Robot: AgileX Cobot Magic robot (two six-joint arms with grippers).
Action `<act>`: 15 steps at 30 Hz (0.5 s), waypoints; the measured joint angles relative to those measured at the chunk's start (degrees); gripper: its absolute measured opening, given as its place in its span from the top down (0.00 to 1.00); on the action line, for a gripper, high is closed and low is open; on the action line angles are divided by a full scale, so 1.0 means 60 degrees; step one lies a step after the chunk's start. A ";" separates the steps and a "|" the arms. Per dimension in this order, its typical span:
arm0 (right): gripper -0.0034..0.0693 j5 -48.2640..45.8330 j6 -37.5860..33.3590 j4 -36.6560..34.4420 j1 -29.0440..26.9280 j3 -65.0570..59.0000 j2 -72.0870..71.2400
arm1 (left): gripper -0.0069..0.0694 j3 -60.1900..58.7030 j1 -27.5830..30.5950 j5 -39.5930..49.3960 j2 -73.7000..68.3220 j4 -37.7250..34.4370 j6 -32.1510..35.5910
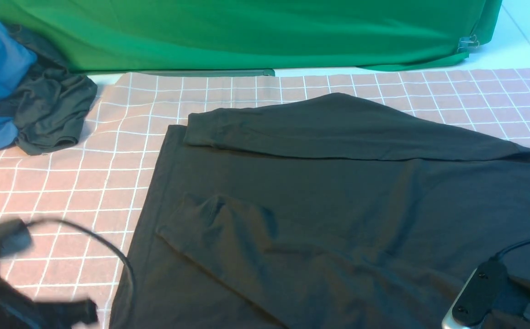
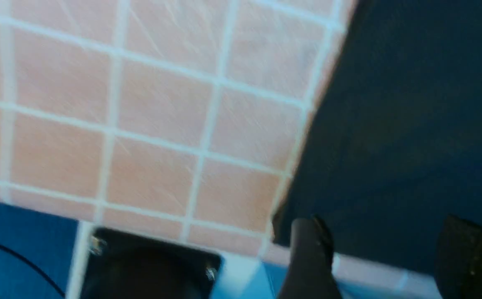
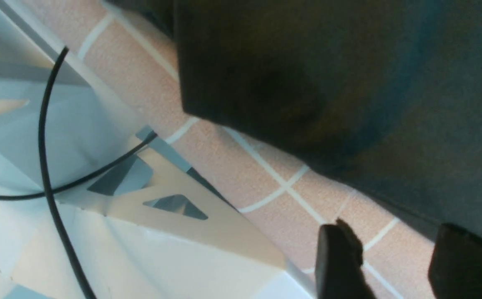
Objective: Fold a long-sleeved shirt over a pink coffee tablecloth.
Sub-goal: 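Grab the top left corner of the dark shirt with the left gripper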
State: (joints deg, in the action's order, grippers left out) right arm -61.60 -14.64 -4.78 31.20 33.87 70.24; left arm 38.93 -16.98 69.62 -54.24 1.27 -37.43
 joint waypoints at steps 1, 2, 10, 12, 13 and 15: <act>0.47 0.0003 0.0157 0.0000 0.0000 0.0000 0.0000 | 0.34 0.0389 0.0000 -0.0268 -0.0060 0.0496 -0.0441; 0.47 0.0022 0.0227 0.0000 0.0000 0.0000 0.0000 | 0.35 0.0811 0.0000 -0.0623 -0.0192 0.0779 -0.0619; 0.47 0.0170 0.0405 0.0000 0.0000 0.0000 0.0000 | 0.78 0.4151 0.0000 -0.2319 -0.3317 -0.0146 0.0679; 0.49 0.0013 0.0526 0.0000 0.0000 0.0000 -0.0038 | 0.87 0.4971 0.0028 -0.2681 -0.4405 -0.0382 0.1059; 0.50 -0.0033 0.0678 0.0000 0.0000 0.0000 -0.0092 | 0.88 0.5185 0.0092 -0.2764 -0.4780 -0.0424 0.1102; 0.62 -0.0081 0.1179 0.0106 0.0000 0.0000 -0.0417 | 0.89 0.5937 0.0329 -0.2823 -0.5651 -0.0489 0.1206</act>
State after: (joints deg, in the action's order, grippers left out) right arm -62.09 -7.56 -4.15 31.20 33.87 67.73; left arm 74.55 -15.01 52.68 -88.15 -1.67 -30.19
